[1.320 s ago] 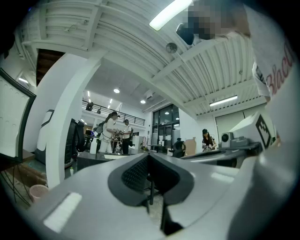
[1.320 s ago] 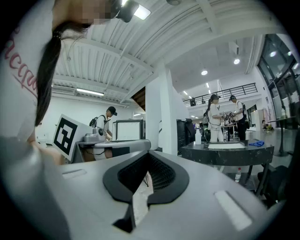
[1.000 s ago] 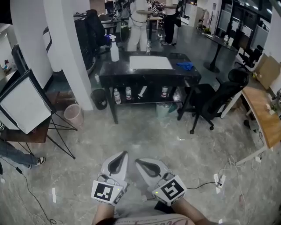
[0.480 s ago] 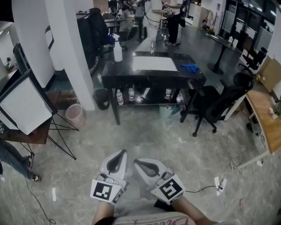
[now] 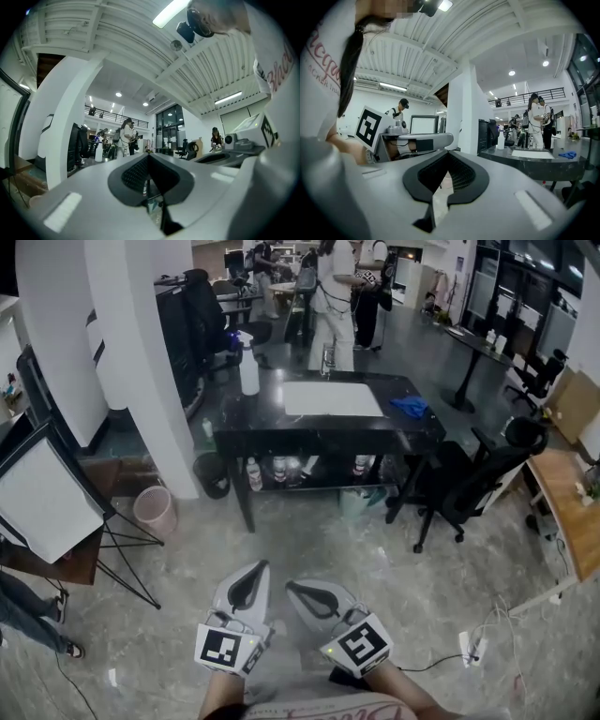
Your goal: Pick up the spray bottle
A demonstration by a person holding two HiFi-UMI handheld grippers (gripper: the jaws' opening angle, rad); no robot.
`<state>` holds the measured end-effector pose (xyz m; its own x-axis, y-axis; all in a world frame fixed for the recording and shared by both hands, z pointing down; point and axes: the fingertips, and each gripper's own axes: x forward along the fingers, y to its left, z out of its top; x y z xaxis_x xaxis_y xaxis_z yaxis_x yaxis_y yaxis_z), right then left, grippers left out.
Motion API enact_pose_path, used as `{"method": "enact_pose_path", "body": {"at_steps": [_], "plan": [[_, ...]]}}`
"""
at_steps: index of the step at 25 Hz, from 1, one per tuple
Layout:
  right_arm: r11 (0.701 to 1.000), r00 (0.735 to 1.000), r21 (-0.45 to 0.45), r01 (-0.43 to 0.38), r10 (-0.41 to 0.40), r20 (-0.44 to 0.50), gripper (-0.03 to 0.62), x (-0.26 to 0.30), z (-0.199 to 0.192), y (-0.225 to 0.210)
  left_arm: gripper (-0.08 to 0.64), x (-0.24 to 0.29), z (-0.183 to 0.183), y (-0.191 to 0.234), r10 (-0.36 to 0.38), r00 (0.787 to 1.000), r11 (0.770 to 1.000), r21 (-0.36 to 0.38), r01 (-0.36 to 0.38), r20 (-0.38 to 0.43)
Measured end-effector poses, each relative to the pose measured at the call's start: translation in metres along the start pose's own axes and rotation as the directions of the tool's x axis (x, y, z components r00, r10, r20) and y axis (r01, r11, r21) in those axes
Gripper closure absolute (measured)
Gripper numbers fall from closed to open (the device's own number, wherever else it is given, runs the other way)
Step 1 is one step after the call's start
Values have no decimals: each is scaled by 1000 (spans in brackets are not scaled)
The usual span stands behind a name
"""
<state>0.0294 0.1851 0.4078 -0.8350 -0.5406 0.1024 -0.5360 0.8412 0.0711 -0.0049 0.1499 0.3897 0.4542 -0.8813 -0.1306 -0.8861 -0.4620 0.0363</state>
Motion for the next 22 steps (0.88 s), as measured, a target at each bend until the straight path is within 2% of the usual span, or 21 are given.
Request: {"method": "enact_pose_path", "body": {"at_steps": [4,9,14,18,22], "plan": [[1000,1000,21,14,-13,-7,591,32,4,-24,561,23,1,30,-5,1000,1000,-8,5,-1],[1000,1000,17,17,-17,8,591,76,16,-48,561,53,5,69,-16,1000,1000,-9,16,3],[999,999,19,36,-37,18,591,114,23,-71,561,79,8,100,-57,998,998,-2,57,10],[999,999,9,35,-35,26,591,138,26,-84,561,97,4,122,-56,998,998,-21,57,12],[998,998,53,47,-48,33,591,149,25,-97,561,109,-2,134,-61,998,998,-34,61,4]]}}
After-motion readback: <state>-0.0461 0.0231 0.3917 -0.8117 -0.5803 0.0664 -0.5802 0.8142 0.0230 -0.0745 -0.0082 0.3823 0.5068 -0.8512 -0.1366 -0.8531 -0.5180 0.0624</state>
